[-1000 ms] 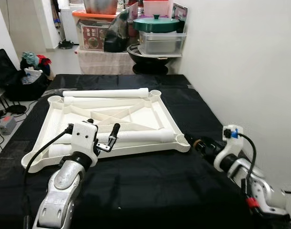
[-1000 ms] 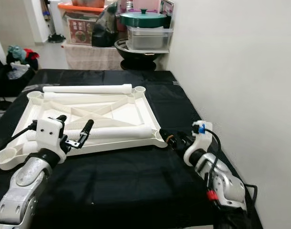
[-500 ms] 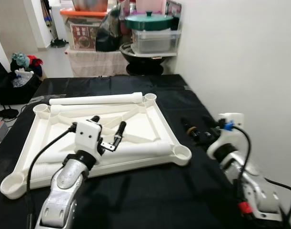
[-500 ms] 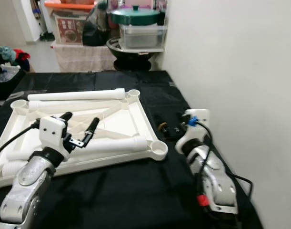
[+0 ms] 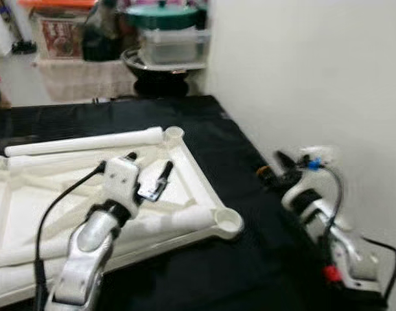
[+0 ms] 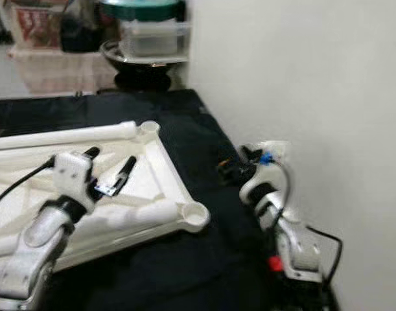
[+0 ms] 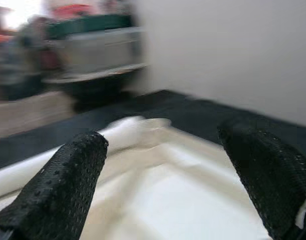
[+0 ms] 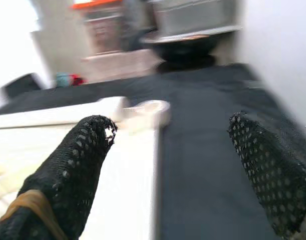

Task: Building children table

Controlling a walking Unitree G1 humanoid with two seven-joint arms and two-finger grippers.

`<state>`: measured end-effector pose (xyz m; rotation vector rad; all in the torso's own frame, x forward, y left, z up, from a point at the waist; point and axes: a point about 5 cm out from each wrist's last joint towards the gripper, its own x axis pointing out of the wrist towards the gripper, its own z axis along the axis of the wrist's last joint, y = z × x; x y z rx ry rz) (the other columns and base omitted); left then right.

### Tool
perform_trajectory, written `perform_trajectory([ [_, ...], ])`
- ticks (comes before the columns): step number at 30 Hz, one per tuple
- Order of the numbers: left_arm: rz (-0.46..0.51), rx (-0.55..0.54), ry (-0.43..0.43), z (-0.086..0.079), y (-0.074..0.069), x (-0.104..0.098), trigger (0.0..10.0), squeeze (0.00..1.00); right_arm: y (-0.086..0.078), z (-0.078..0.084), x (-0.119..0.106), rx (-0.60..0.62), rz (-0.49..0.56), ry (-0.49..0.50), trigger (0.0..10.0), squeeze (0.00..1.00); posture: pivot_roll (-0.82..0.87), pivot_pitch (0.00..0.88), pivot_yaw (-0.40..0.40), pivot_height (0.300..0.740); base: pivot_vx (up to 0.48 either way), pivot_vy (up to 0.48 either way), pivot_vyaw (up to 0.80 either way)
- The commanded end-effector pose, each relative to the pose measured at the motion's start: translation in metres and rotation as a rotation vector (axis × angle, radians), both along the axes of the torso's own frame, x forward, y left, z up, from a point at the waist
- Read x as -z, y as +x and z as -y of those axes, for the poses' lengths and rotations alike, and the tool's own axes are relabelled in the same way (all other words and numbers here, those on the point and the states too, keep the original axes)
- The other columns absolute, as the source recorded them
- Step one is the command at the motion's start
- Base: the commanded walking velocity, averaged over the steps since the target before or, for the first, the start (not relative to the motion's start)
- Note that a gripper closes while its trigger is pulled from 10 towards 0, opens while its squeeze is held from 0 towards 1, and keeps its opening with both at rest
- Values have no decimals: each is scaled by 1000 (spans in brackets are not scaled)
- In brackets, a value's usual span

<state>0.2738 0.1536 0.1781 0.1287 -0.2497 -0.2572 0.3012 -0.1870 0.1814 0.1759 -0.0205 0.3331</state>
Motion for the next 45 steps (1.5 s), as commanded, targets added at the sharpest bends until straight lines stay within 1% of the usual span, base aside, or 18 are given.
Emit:
perform_trajectory([
  [1, -7, 4, 15, 1, 0, 2, 10000, 0, -2, 0, 1, 0, 1, 22, 10000, 0, 95, 0, -70, 740, 0, 0, 800],
  [3, -8, 9, 18, 1, 0, 2, 10000, 0, -4, -1, 1, -4, -5, 54, 10000, 0, 95, 0, -70, 740, 0, 0, 800],
  [5, -8, 13, 21, 2, 0, 2, 10000, 0, -6, -2, 2, -19, -1, 24, 10000, 0, 93, 0, -66, 740, 0, 0, 722],
  [9, -12, 14, 26, 1, 2, 3, 10000, 0, -7, -1, 4, -21, -15, 46, 10000, 0, 91, 0, -64, 740, 0, 0, 800],
  [20, -18, 29, 33, 6, 1, 5, 10000, 0, -2, 3, 7, 25, -36, 50, 10000, 0, 92, 0, -61, 740, 0, 0, 0],
  [26, -27, 33, 44, 6, 1, 7, 10000, 0, -5, 4, 10, -50, -82, 66, 10000, 0, 97, 0, -61, 740, 0, 0, 0],
  [27, -31, 33, 47, 5, 0, 8, 10000, 0, -6, 5, 16, -92, -140, 81, 10000, 0, 100, 0, -66, 740, 0, 0, 0],
  [28, -35, 27, 51, 3, 0, 9, 10000, 0, -8, 14, 24, -114, -231, 126, 10000, 0, 106, 0, -73, 740, 0, 0, 0],
  [30, -41, 18, 55, 1, -1, 11, 10000, 0, -12, 29, 28, -139, -332, 224, 10000, 0, 108, 0, -76, 740, 0, 0, 0],
  [33, -44, 13, 55, 0, -2, 11, 10000, 0, -15, 37, 22, -153, -341, 277, 10000, 0, 105, 0, -77, 740, 0, 0, 0],
  [34, -50, 10, 56, -1, -2, 12, 10000, 0, -19, 48, 13, -171, -337, 302, 10000, 0, 101, 0, -74, 740, 0, 0, 0],
  [36, -50, 10, 56, -1, -2, 12, 10000, 0, -19, 48, 13, -171, -337, 302, 10000, 0, 101, 0, -74, 740, 0, 0, 0],
  [37, -56, 12, 59, -1, -3, 14, 10000, 0, -26, 65, 5, -170, -335, 282, 10000, 0, 82, 0, -72, 740, 0, 0, 0],
  [38, -56, 12, 59, -1, -3, 14, 10000, 0, -26, 65, 5, -170, -335, 282, 10000, 0, 82, 0, -72, 740, 0, 0, 0],
  [39, -62, 16, 62, 0, -3, 16, 10000, 0, -34, 86, 1, -132, -351, 229, 10000, 0, 68, 0, -67, 740, 0, 0, 0],
  [41, -73, 28, 65, 2, 0, 19, 10000, 0, -57, 121, -23, -117, -364, 222, 10000, 0, 36, 0, -53, 740, 0, 0, 0],
  [42, -73, 28, 65, 2, 0, 19, 10000, 0, -57, 121, -23, -117, -364, 222, 10000, 0, 36, 0, -53, 740, 0, 0, 0],
  [45, -79, 38, 68, 4, 2, 21, 10000, 0, -72, 116, -25, -207, -397, 197, 10000, 0, 29, 0, -49, 740, 0, 0, 0],
])
